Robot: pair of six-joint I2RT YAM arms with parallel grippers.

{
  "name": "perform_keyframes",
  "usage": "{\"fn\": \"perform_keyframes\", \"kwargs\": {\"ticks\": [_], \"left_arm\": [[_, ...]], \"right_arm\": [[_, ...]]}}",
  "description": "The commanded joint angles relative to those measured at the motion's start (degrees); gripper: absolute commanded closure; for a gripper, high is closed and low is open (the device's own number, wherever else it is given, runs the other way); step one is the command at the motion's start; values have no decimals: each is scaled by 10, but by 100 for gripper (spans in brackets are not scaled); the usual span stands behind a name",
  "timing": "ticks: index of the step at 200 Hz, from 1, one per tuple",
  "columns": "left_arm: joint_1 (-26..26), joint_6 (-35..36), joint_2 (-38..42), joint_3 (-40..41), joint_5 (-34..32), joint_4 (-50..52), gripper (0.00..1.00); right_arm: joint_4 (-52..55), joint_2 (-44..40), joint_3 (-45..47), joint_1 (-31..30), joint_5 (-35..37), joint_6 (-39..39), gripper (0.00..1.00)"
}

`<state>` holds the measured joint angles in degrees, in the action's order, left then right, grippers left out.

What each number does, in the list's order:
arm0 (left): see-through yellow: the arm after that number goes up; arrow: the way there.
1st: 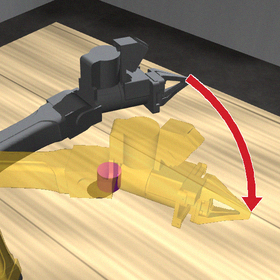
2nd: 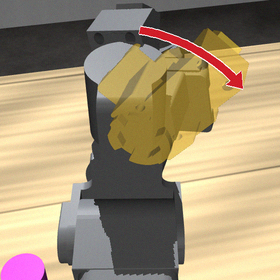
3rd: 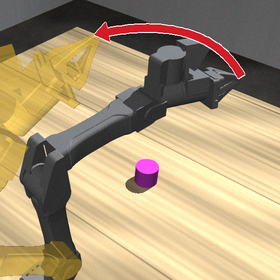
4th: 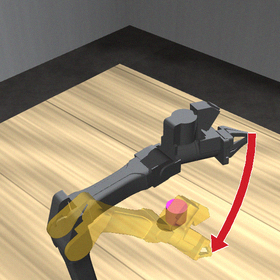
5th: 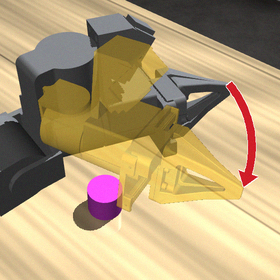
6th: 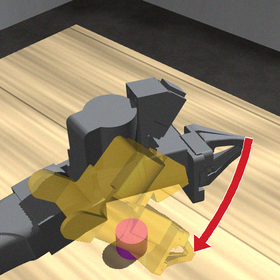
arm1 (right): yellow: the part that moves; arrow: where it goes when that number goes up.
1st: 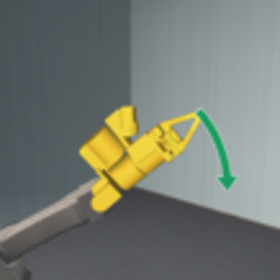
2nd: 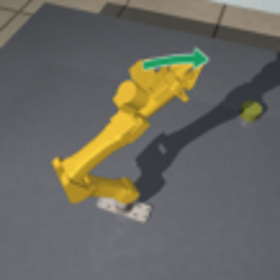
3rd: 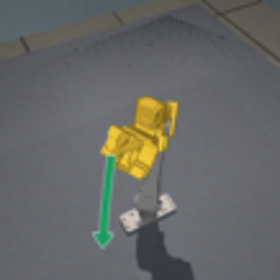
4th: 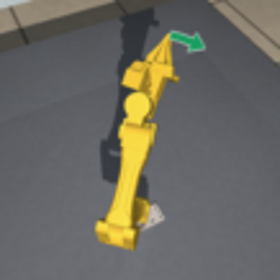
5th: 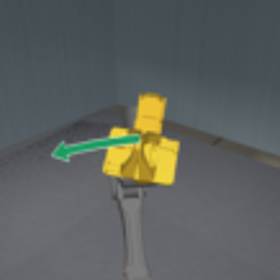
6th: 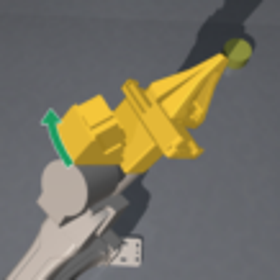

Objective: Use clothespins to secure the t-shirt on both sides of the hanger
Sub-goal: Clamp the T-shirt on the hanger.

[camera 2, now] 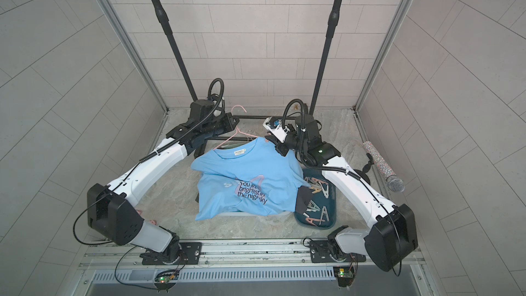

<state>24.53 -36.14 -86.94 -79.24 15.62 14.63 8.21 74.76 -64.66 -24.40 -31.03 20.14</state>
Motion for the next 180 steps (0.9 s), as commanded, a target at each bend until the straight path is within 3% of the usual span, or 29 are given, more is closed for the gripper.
{"fn": "perform_keyframes", "kwargs": {"ticks": [1,49,68,78,87,128,152,169,180], "left_arm": [[2,3,26,-1,13,-32,100],[2,-4,29,3,21,-41,100],[2,-2,27,5,11,-38,100],[2,1,23,5,4,-33,100],[2,5,19,3,-4,-28,100],[3,11,-3,-3,-12,-9,100],[8,25,-21,-13,-29,12,100],[14,34,-34,-19,-41,26,100],[17,39,-40,-21,-48,32,100]], "right_arm": [[35,16,-18,2,-31,28,100],[66,33,-27,3,-36,39,100],[52,23,-26,3,-14,26,88],[47,18,-26,3,-7,17,72],[46,9,-27,3,1,6,63],[33,-64,1,2,81,-66,45],[24,-123,40,3,169,-150,40],[56,-168,57,3,220,-236,23],[94,-197,66,2,252,-292,21]]}}
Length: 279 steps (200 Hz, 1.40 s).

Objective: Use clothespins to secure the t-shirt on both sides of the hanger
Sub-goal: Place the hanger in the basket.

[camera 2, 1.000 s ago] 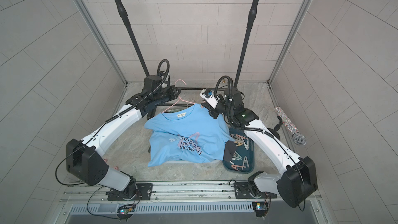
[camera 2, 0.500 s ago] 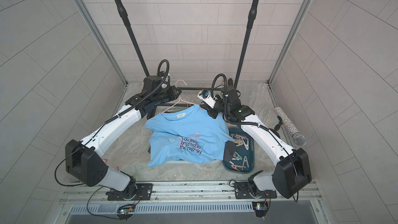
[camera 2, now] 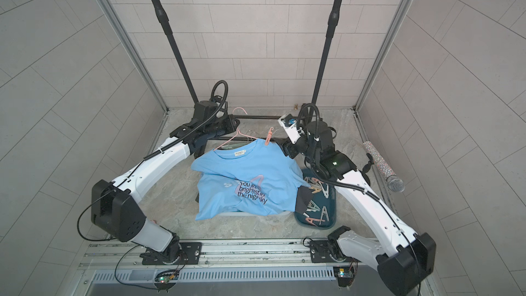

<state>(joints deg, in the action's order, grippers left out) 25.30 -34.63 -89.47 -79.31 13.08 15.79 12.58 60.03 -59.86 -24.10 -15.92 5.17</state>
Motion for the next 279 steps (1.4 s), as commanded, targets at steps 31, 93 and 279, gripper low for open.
{"fn": "perform_keyframes", "kwargs": {"ticks": [31,93,279], "left_arm": [[26,45,-27,-23,-61,40,100],[28,47,-61,-39,-88,75,100],[26,63,27,-13,-163,84,23]], "right_arm": [[158,-146,75,0,204,-292,25],[227,-278,257,-1,279,-481,42],[90,23,296,41,325,-502,38]]}}
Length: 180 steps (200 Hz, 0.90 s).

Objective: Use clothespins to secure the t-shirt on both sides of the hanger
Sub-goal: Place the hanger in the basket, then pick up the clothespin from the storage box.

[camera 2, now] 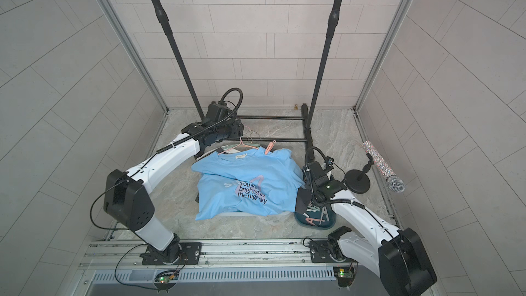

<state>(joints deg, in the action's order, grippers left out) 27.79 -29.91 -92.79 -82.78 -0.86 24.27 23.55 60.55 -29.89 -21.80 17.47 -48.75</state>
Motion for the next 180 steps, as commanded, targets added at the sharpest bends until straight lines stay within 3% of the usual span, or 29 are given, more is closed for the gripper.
{"fn": "perform_keyframes", "kwargs": {"ticks": [1,27,70,116,154,180], "left_arm": [[2,17,63,23,-23,-1,23],[2,34,134,83,-6,-15,24],[2,81,223,167,14,7,25],[1,94,270,246,21,-30,26],[1,89,270,247,22,-30,26],[1,87,270,248,21,-27,27]], "right_arm": [[-20,19,-3,19,-9,39,38],[-29,47,5,47,-40,47,37],[-26,91,-3,68,-141,79,49],[-17,67,21,68,-155,79,53],[-23,26,39,68,-128,77,65],[-22,8,36,68,-103,86,67]]}}
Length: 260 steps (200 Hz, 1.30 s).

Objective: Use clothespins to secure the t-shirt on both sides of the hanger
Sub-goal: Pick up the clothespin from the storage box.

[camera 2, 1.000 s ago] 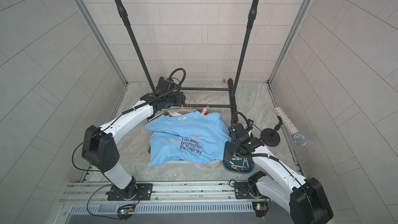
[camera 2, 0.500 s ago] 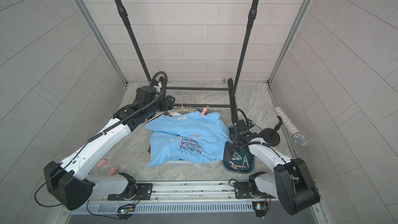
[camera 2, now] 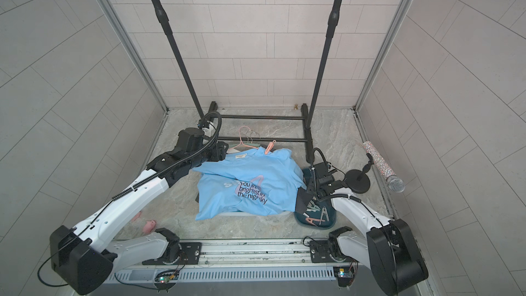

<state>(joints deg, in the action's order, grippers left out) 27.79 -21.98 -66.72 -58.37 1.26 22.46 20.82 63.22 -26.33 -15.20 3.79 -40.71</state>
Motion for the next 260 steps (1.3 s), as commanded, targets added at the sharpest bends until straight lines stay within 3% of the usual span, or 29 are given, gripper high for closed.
{"fn": "perform_keyframes", "kwargs": {"ticks": [1,54,88,167,211,260], "left_arm": [[1,7,9,4,0,-8,27],[1,9,3,-2,-10,5,28],[1,11,1,-2,-14,8,28],[1,2,-10,-8,-9,15,30],[1,-1,-18,-12,-7,22,32],[1,-1,-15,-9,-12,19,32]], "right_arm": [[5,-19,0,2,34,6,67],[35,-35,-22,2,68,36,68],[50,-31,-26,2,99,48,74],[51,31,-41,3,156,-4,72],[58,81,-52,5,164,-35,72],[56,111,-47,5,119,-51,73]]}}
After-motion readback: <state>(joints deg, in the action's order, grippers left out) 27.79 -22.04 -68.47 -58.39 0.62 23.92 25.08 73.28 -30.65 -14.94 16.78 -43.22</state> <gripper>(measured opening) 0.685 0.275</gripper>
